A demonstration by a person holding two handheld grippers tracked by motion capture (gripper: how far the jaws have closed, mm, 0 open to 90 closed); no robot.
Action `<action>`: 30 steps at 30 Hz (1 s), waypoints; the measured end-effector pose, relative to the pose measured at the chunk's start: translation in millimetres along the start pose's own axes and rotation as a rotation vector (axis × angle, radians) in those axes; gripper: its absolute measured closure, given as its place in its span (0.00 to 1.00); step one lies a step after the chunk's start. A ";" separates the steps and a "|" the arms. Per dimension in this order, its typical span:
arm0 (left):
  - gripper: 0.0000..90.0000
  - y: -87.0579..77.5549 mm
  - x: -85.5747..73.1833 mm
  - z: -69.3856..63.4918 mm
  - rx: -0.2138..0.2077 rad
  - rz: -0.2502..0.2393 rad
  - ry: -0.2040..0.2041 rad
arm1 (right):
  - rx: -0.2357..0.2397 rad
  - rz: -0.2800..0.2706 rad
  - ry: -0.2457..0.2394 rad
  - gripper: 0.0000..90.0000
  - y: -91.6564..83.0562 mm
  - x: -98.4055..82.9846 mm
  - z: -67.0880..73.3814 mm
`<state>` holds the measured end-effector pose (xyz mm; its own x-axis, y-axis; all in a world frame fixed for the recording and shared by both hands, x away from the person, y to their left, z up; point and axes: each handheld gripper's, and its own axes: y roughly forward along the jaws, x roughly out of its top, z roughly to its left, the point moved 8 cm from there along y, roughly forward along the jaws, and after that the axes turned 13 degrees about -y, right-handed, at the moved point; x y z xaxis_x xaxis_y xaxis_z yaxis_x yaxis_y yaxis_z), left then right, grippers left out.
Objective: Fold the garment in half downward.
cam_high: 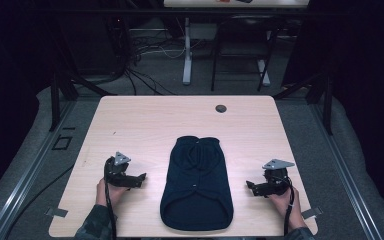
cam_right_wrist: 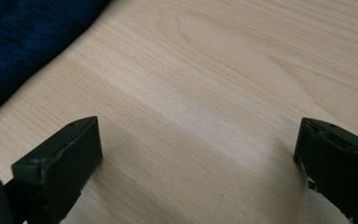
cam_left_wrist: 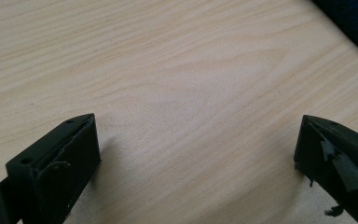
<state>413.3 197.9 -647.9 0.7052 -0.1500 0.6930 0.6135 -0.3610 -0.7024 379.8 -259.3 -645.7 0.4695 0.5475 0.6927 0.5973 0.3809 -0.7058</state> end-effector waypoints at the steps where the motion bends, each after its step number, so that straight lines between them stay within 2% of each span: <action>1: 0.00 0.0 0.1 0.2 0.000 0.001 0.004 | 0.001 0.000 0.000 0.01 -0.1 0.0 0.1; 9: 0.00 0.7 0.5 -1.2 -0.002 -0.002 0.009 | -0.006 0.003 -0.004 0.00 0.4 0.2 -0.5; 11: 0.00 1.7 1.0 -3.5 -0.007 -0.004 0.012 | -0.020 0.000 0.005 0.00 1.9 1.3 -0.5; 14: 0.00 1.9 1.2 -4.4 -0.010 0.002 0.016 | -0.016 0.003 0.011 0.00 2.0 1.7 0.3; 21: 0.03 1.1 1.6 -6.9 -0.012 0.013 0.023 | -0.022 0.063 0.013 0.00 -0.5 3.5 7.0; 25: 0.02 0.3 2.3 -10.1 -0.021 0.020 0.037 | -0.003 0.041 0.014 0.00 -4.6 9.2 10.3; 27: 0.01 -1.2 3.6 -11.5 -0.031 0.051 0.045 | -0.004 0.031 0.022 0.00 -8.2 11.9 10.6; 29: 0.00 -4.4 8.1 -10.3 -0.033 0.031 0.034 | 0.000 0.021 0.025 0.00 -11.3 13.3 12.3; 30: 0.00 -6.6 10.9 -9.1 -0.039 0.026 0.030 | 0.012 0.035 0.018 0.00 -12.3 12.9 14.7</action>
<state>413.7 190.3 -634.3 0.7097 -0.1869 0.6793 0.5800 -0.3924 -0.7139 369.0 -246.0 -630.3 0.5016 0.5476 0.6698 0.5724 0.3704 -0.7315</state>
